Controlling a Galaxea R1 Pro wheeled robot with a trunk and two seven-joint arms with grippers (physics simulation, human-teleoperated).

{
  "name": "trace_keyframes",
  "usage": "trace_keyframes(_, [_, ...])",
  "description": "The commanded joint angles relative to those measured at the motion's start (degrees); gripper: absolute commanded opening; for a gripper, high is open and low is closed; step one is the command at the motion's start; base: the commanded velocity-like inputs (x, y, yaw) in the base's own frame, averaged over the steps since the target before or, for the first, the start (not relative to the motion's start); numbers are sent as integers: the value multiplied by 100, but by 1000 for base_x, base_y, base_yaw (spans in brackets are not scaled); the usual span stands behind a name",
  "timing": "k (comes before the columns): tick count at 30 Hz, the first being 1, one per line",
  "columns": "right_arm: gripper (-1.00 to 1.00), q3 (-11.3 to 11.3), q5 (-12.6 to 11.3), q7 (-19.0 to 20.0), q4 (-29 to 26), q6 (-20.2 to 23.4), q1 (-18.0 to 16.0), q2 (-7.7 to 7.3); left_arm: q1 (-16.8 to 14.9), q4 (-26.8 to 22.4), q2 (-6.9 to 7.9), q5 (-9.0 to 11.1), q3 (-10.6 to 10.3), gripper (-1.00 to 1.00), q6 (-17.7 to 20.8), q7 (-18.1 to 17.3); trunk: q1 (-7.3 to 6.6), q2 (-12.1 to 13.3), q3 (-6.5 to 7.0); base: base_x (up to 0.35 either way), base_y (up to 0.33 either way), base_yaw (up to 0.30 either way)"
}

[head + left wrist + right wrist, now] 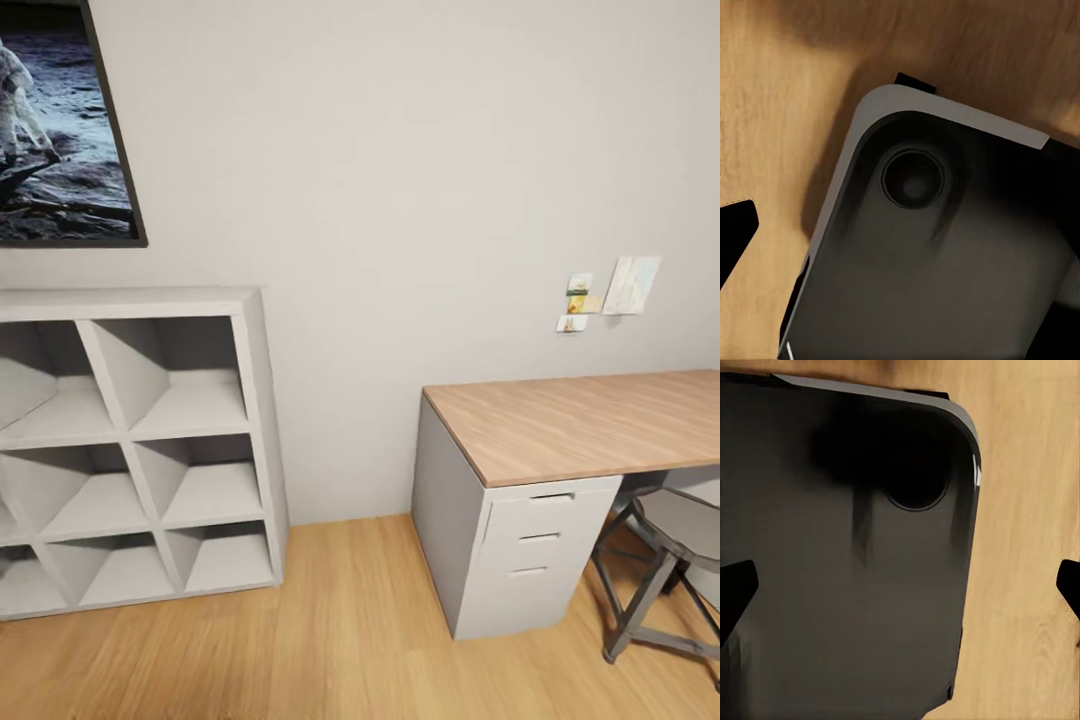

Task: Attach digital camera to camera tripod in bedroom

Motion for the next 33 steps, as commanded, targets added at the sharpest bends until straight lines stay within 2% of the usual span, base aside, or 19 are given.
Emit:
trace_keyframes(1, [100, 1, 40, -2, -2, -14, 1, 3, 1, -6, 2, 28, -4, 100, -8, 0, 0, -2, -4, 0, 0, 269])
trace_keyframes(33, [100, -25, 58, -2, -9, -55, -1, -22, 1, 22, -22, 49, -10, 100, -8, -1, 0, -2, -4, 0, 0, 269])
